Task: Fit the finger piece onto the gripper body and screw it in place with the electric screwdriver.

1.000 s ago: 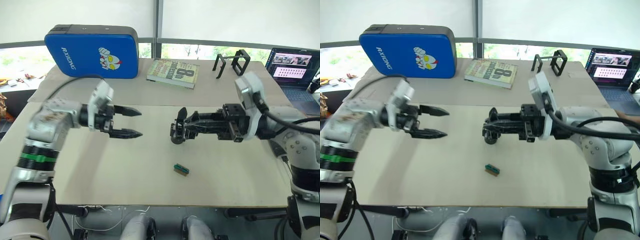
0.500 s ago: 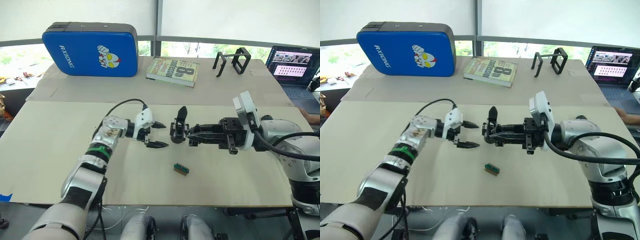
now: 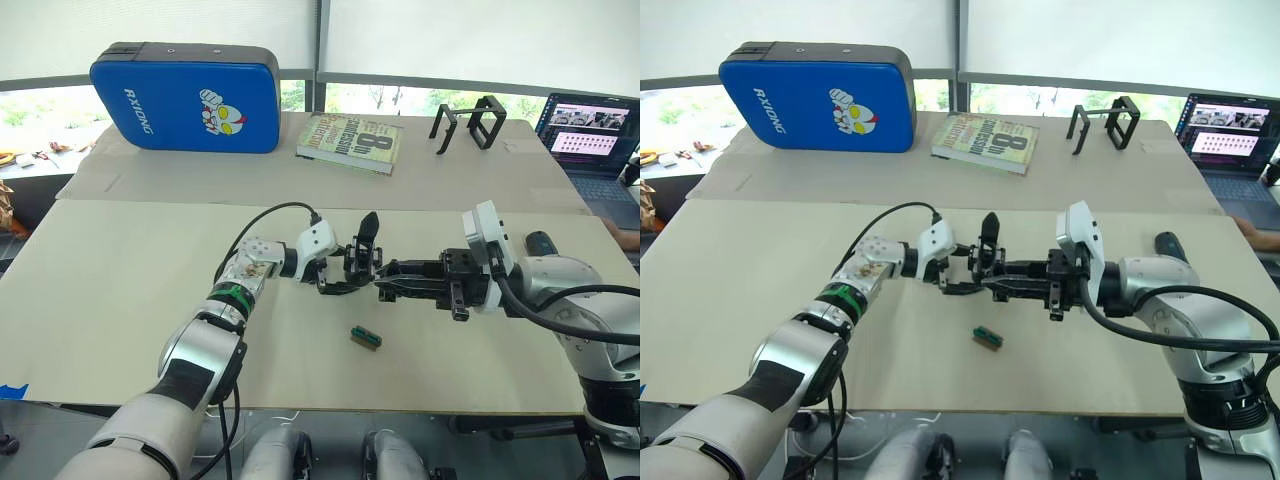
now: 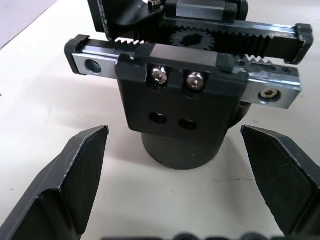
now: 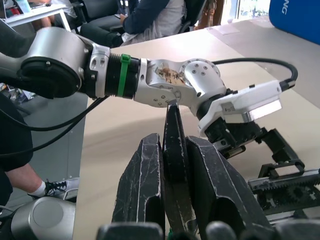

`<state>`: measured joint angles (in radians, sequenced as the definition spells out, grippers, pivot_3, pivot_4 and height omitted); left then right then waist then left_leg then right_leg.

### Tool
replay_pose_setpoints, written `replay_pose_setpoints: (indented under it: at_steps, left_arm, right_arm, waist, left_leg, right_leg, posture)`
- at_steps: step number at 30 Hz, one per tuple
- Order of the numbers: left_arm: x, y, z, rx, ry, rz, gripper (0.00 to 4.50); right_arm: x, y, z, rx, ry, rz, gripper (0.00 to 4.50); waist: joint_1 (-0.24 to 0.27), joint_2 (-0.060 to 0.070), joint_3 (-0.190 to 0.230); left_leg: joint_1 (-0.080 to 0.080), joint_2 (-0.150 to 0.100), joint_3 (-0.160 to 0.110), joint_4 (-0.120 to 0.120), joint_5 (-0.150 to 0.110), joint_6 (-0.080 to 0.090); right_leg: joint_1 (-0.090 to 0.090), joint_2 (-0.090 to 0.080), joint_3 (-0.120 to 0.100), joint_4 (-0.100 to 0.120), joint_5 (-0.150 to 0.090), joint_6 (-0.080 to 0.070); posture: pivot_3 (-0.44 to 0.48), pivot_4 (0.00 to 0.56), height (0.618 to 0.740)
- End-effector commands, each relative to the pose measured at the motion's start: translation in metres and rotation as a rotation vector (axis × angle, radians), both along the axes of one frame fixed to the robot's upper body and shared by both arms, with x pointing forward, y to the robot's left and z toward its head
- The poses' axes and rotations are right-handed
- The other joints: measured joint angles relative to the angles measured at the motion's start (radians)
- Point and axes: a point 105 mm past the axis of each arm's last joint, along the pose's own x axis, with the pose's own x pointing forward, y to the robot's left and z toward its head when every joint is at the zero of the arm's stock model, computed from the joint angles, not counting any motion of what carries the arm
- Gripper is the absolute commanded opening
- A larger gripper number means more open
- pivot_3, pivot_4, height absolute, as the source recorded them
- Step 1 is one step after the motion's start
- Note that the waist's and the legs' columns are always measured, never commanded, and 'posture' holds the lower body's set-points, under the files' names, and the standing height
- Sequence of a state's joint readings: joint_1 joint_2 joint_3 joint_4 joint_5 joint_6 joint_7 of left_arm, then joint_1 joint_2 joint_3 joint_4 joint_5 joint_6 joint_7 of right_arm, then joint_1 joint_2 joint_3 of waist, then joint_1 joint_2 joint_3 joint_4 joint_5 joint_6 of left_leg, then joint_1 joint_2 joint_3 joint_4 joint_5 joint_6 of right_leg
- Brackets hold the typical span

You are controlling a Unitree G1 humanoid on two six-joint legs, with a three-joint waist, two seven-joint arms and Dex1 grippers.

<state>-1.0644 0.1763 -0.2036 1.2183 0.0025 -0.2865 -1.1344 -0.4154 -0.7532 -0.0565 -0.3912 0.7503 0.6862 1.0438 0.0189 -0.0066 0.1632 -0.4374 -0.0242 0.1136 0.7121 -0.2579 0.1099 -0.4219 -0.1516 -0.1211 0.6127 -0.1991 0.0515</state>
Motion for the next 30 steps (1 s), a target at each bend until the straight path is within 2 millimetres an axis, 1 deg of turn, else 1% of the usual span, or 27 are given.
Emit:
replay_pose_setpoints:
  at_steps: [1, 6, 10, 11, 12, 14, 15, 18, 21, 23, 26, 30]
  left_arm:
    - [0.002, -0.008, 0.011, -0.025, -0.044, -0.01, 4.5]
    - [-0.001, -0.013, 0.005, -0.016, -0.036, -0.024, 4.5]
    - [0.001, -0.017, 0.005, -0.034, -0.034, 0.009, 4.5]
    - [0.001, -0.018, 0.005, -0.035, -0.035, 0.005, 3.97]
    - [0.0, -0.018, 0.004, -0.033, -0.036, -0.003, 3.66]
    - [-0.002, -0.018, 0.002, -0.031, -0.034, -0.016, 2.7]
    - [-0.004, -0.017, 0.001, -0.028, -0.033, -0.03, 2.34]
    - [-0.008, -0.016, -0.002, -0.021, -0.034, -0.053, 2.31]
    - [-0.008, -0.015, -0.004, -0.02, -0.034, -0.051, 2.31]
    - [-0.008, -0.015, -0.004, -0.02, -0.036, -0.048, 2.31]
    - [-0.007, -0.015, -0.003, -0.024, -0.037, -0.042, 2.31]
    - [-0.007, -0.015, -0.003, -0.027, -0.038, -0.036, 2.31]
  right_arm:
    - [-0.004, -0.002, 0.014, 0.01, -0.081, -0.001, 0.33]
    - [-0.002, -0.004, 0.014, 0.006, -0.088, -0.01, 0.33]
    - [-0.001, -0.004, 0.015, 0.006, -0.09, -0.011, 0.33]
    - [0.0, -0.004, 0.015, 0.006, -0.09, -0.011, 0.33]
    - [0.001, -0.004, 0.015, 0.005, -0.092, -0.012, 0.33]
    - [0.003, -0.005, 0.015, 0.003, -0.096, -0.012, 0.33]
    - [0.006, -0.005, 0.015, -0.002, -0.108, -0.006, 0.33]
    - [0.014, -0.007, 0.013, -0.007, -0.134, 0.006, 0.33]
    - [0.032, -0.003, 0.012, 0.009, -0.159, 0.027, 0.33]
    - [0.039, -0.001, 0.012, 0.012, -0.168, 0.04, 0.33]
    - [0.054, 0.011, 0.007, 0.02, -0.163, 0.077, 0.33]
    - [0.063, 0.018, 0.0, 0.014, -0.152, 0.109, 0.33]
  waist:
    - [0.0, 0.0, 0.0]
    - [0.0, 0.0, 0.0]
    - [0.0, 0.0, 0.0]
    - [0.0, 0.0, 0.0]
    - [0.0, 0.0, 0.0]
    - [-0.001, 0.0, 0.0]
    - [-0.001, 0.0, 0.0]
    - [-0.004, 0.0, 0.0]
    - [-0.008, 0.0, 0.0]
    - [-0.006, 0.0, 0.0]
    - [-0.009, 0.0, 0.0]
    - [-0.008, 0.0, 0.0]
  left_leg:
    - [0.0, 0.0, 0.0, 0.0, 0.0, 0.0]
    - [0.0, 0.0, 0.0, 0.0, 0.0, 0.0]
    - [0.0, 0.0, 0.0, 0.0, 0.0, 0.0]
    - [0.0, 0.0, 0.0, 0.0, 0.0, 0.0]
    - [0.0, 0.0, 0.0, 0.0, 0.0, 0.0]
    - [0.0, 0.0, 0.0, 0.0, 0.0, 0.0]
    - [0.0, 0.0, 0.0, 0.0, 0.0, 0.0]
    - [0.0, 0.0, 0.0, 0.0, 0.0, 0.0]
    - [0.0, 0.0, 0.0, 0.0, 0.0, 0.0]
    - [0.0, 0.0, 0.0, 0.001, 0.0, 0.0]
    - [0.0, 0.0, 0.001, 0.0, 0.0, 0.0]
    - [0.0, 0.0, 0.001, 0.001, 0.0, 0.0]
  right_leg:
    - [0.0, 0.0, 0.0, 0.0, 0.0, 0.0]
    - [0.0, 0.0, 0.0, 0.0, 0.0, 0.0]
    - [0.0, 0.0, 0.0, 0.0, 0.0, 0.0]
    - [0.0, 0.0, 0.0, 0.0, 0.0, 0.0]
    - [0.0, 0.0, 0.0, 0.0, 0.0, 0.0]
    - [0.0, 0.0, 0.0, 0.0, 0.0, 0.0]
    - [0.0, 0.0, 0.0, 0.0, 0.0, 0.0]
    - [0.0, 0.0, 0.0, 0.0, 0.0, 0.0]
    - [0.0, 0.001, 0.0, 0.0, 0.0, 0.0]
    - [0.0, 0.001, 0.0, 0.0, 0.0, 0.0]
    - [0.0, 0.001, 0.0, 0.002, 0.0, 0.0]
    - [0.001, 0.002, -0.001, 0.004, 0.001, 0.001]
  posture:
    - [0.0, 0.15, 0.74]
    - [0.0, 0.15, 0.74]
    - [0.0, 0.15, 0.74]
    - [0.0, 0.15, 0.74]
    - [0.0, 0.15, 0.74]
    - [0.0, 0.15, 0.74]
    - [0.0, 0.15, 0.74]
    - [0.0, 0.15, 0.74]
    - [0.0, 0.15, 0.74]
    - [0.0, 0.15, 0.74]
    - [0.0, 0.15, 0.74]
    - [0.0, 0.15, 0.74]
